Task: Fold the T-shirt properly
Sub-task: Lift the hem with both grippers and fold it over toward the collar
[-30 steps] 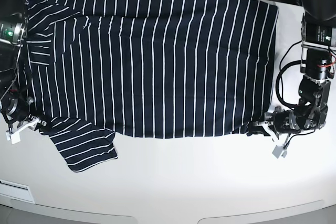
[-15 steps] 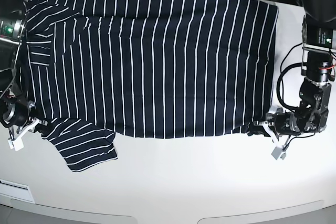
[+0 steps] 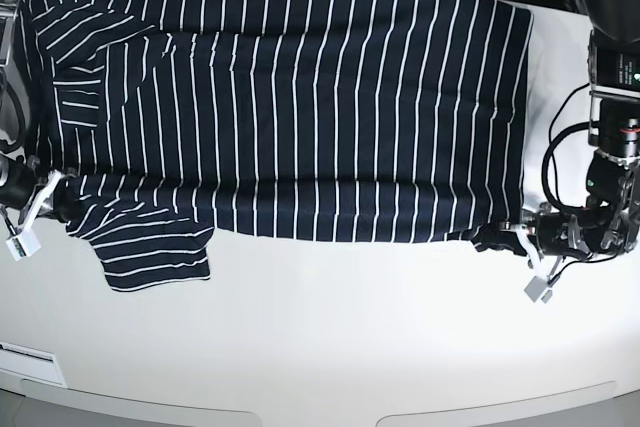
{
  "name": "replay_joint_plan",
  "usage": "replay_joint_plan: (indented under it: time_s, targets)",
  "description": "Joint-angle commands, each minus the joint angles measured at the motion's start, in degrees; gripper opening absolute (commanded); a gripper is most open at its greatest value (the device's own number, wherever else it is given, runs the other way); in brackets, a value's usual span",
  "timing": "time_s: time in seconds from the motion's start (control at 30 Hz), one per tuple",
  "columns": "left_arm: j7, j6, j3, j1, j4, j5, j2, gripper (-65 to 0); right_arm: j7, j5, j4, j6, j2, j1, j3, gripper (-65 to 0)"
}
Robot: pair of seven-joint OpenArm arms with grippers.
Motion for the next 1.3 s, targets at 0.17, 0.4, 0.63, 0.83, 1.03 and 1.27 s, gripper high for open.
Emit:
replay_joint_plan:
  time_s: [0.17, 0.4, 0.63, 0.83, 1.03, 1.27]
  targets:
    - [10.2, -1.4, -0.5, -2.1, 8.2, -11.2, -2.6, -65.0, 1.3, 0.9, 1.8, 0.1, 4.9, 1.1, 0.6, -65.0]
    - [11.4, -1.5, -0.5, -2.1, 17.9, -13.0, -9.2, -65.0, 0.1, 1.4, 1.8, 0.1, 6.4, 1.0, 0.6, -65.0]
    - [14.3, -1.5, -0.5, -0.5, 20.0, -19.2, -14.8, -65.0, -6.0, 7.3, 1.8, 0.1, 6.4, 1.0, 0.6, -65.0]
    - [19.7, -2.0, -0.5, 5.6, 20.6, -21.7, -15.9, -65.0, -10.3, 11.5, 2.2, 0.1, 6.5, 0.5, 0.6, -65.0]
    - [20.3, -2.0, -0.5, 11.0, 23.1, -21.7, -17.2, -65.0, -13.9, 11.4, 7.1, 0.1, 7.0, -4.5, 0.6, -65.0]
    - [20.6, -2.0, -0.5, 16.2, 32.2, -21.7, -19.7, -65.0, -17.1, 11.0, 10.7, 0.1, 8.7, -7.6, 0.6, -65.0]
